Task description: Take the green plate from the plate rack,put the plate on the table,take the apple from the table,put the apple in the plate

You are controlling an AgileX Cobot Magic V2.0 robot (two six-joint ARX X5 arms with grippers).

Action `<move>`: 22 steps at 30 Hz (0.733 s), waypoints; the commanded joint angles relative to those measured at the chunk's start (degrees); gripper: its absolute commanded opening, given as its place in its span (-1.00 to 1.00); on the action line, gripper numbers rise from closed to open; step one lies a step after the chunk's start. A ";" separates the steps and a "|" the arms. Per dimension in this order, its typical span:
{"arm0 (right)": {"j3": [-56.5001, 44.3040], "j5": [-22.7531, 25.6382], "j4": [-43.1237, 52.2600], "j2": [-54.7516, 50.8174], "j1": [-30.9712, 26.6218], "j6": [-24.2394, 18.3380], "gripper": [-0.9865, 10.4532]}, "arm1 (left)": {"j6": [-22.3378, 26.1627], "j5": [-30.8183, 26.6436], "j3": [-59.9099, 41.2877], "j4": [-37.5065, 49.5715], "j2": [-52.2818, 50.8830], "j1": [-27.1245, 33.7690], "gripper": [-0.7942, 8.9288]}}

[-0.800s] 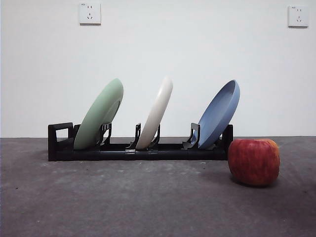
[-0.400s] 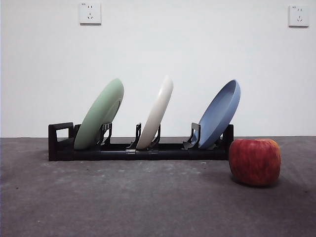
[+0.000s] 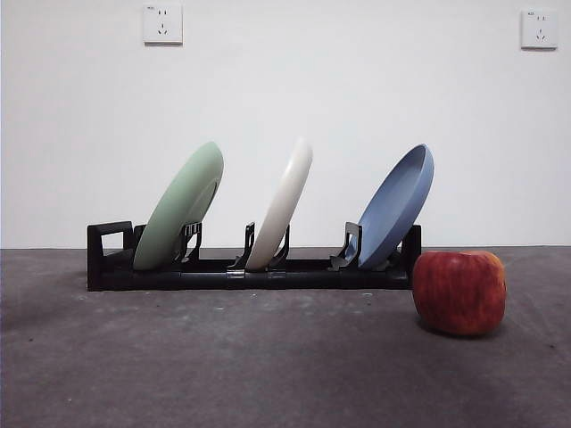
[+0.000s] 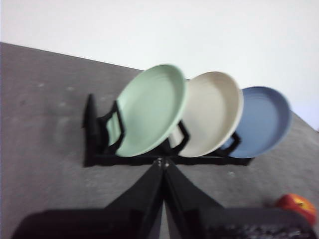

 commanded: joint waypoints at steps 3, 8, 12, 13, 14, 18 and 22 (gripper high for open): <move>14.38 -8.90 -7.06 11.56 0.02 -9.01 -0.85 | 2.25 7.32 9.55 -4.00 9.79 -0.07 -0.85; 28.55 -13.35 -17.16 22.93 0.09 -12.76 -0.85 | 5.68 16.06 21.49 -10.88 20.63 -0.09 -0.85; 38.69 -16.96 -23.30 31.89 0.70 -14.05 -0.83 | 11.26 18.05 32.20 -19.37 29.51 -0.59 -0.85; 41.00 -16.90 -24.63 34.05 1.31 -14.47 -0.83 | 12.61 18.01 34.95 -21.55 31.78 -0.87 -0.85; 42.93 -16.92 -25.86 35.91 1.88 -15.10 -0.83 | 13.68 18.03 37.24 -23.34 33.62 -1.09 -0.85; 50.29 -16.87 -30.01 43.58 5.64 -15.85 -0.83 | 15.82 17.99 46.42 -29.00 41.33 -2.01 -0.85; 55.41 -14.58 -31.78 49.81 10.29 -17.05 -0.82 | 15.82 17.99 53.20 -31.08 47.47 -3.34 -0.85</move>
